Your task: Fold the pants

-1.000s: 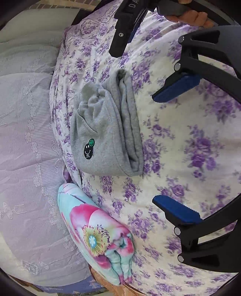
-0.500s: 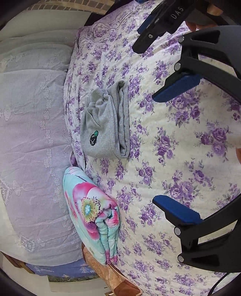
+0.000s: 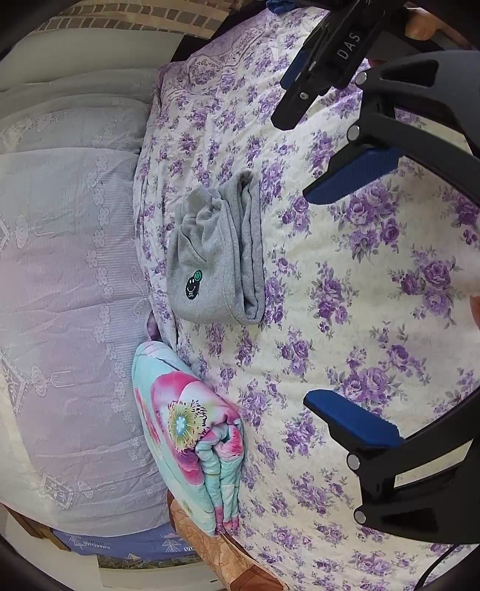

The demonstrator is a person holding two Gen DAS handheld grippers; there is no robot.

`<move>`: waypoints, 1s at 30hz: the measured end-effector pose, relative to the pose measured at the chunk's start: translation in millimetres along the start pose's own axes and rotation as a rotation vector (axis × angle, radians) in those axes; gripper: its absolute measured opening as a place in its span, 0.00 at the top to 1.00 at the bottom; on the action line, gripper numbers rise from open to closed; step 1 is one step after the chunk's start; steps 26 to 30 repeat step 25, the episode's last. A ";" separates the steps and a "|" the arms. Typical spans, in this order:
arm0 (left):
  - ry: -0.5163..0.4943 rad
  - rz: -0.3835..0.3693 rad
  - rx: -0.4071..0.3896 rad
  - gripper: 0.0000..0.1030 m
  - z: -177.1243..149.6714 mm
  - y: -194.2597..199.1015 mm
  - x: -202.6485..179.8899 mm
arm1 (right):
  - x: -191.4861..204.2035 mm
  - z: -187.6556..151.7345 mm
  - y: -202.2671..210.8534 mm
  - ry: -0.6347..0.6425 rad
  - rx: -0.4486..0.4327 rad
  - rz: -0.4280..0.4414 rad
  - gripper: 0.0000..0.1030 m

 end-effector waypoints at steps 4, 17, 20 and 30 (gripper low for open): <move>0.002 -0.002 0.002 0.05 -0.5 -0.2 0.1 | 0.4 -0.7 -1.0 0.000 0.002 -0.001 0.04; -0.012 0.000 -0.078 0.05 4.8 9.9 -2.2 | -1.2 -1.6 -2.7 -0.003 0.007 -0.001 0.04; -0.004 -0.008 -0.058 0.05 3.9 6.5 -1.5 | -2.0 -2.4 -3.1 -0.005 0.009 -0.001 0.04; -0.006 -0.016 -0.047 0.05 2.3 3.7 -1.6 | -2.3 -3.2 -3.5 -0.005 0.009 -0.001 0.04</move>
Point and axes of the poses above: each gripper's, at about its wrist camera, not at the fingertips, and y roughly against the way its jaws point, x to its left, z to its top, the point moved 5 cm from there along -y, roughly the way its jaws point, and after that the axes turned 6 degrees about -x, right-handed, at the moved point
